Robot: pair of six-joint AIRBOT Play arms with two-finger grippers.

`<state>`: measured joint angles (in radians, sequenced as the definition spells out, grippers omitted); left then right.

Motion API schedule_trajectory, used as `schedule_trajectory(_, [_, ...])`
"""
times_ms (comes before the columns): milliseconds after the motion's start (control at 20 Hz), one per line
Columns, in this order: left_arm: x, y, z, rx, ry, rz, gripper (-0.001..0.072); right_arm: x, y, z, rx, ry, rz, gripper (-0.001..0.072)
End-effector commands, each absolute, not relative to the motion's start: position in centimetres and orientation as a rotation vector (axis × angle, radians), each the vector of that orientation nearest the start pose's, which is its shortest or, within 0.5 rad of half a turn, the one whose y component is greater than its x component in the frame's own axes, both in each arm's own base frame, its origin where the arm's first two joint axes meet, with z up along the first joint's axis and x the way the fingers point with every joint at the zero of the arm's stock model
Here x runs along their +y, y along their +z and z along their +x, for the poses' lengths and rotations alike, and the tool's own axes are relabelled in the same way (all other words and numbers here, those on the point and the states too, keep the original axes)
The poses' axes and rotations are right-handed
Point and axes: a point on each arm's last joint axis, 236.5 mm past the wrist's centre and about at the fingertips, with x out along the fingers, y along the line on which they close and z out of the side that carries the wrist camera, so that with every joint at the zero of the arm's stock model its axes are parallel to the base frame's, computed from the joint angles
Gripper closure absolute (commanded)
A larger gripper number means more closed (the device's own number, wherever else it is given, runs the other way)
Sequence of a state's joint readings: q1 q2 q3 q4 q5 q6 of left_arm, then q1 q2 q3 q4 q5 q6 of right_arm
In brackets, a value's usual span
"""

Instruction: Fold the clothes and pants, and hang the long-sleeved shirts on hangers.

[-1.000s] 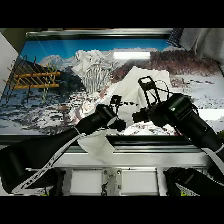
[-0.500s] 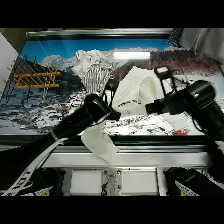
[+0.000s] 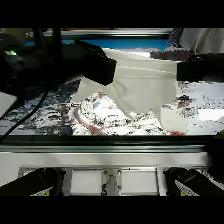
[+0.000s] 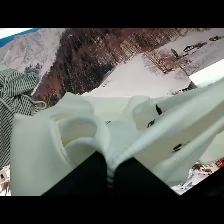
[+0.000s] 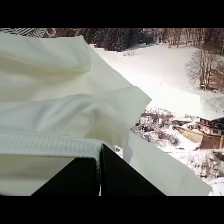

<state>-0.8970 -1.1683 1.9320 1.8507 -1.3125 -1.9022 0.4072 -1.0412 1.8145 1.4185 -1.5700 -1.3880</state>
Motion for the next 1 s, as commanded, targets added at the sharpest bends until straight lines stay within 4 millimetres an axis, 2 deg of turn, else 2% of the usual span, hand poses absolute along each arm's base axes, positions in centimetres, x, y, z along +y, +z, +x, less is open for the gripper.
schedule_trajectory(0, [-25.4,31.6,28.5,0.691,-0.509,0.15,0.0694,8.8,28.3,29.5,0.941,0.136,-0.073,0.0693])
schedule_trajectory(50, [-25.3,28.3,27.7,0.804,-0.519,0.19,0.0694,9.0,26.4,28.9,1.023,0.142,-0.092,0.0693])
schedule_trajectory(150, [-26.6,21.5,25.1,1.04,-0.636,0.229,0.0694,10.6,22.3,27.6,1.167,0.21,-0.108,0.0693])
schedule_trajectory(250, [-27.7,15.7,23.0,1.223,-0.754,0.196,0.0694,11.8,17.6,26.1,1.309,0.255,-0.128,0.0693])
schedule_trajectory(300, [-27.7,13.5,23.3,1.263,-0.757,0.161,0.0694,11.9,15.2,25.7,1.365,0.253,-0.148,0.0693])
schedule_trajectory(400, [-26.6,10.1,25.9,1.277,-0.678,0.076,0.0694,12.0,11.3,25.9,1.421,0.243,-0.157,0.0693])
schedule_trajectory(500, [-25.8,7.9,28.0,1.329,-0.628,-0.021,0.0694,12.4,9.2,26.6,1.452,0.233,-0.161,0.0693])
schedule_trajectory(600, [-26.3,5.9,28.2,1.417,-0.665,-0.082,0.0694,12.9,8.0,27.8,1.455,0.221,-0.148,0.0692])
schedule_trajectory(700, [-27.0,4.3,27.1,1.506,-0.725,-0.082,0.0694,13.3,7.2,28.7,1.456,0.204,-0.129,0.0692])
schedule_trajectory(950, [-26.6,2.7,23.1,1.557,-0.76,0.075,0.0694,14.7,7.4,26.3,1.487,0.229,-0.135,0.0693])
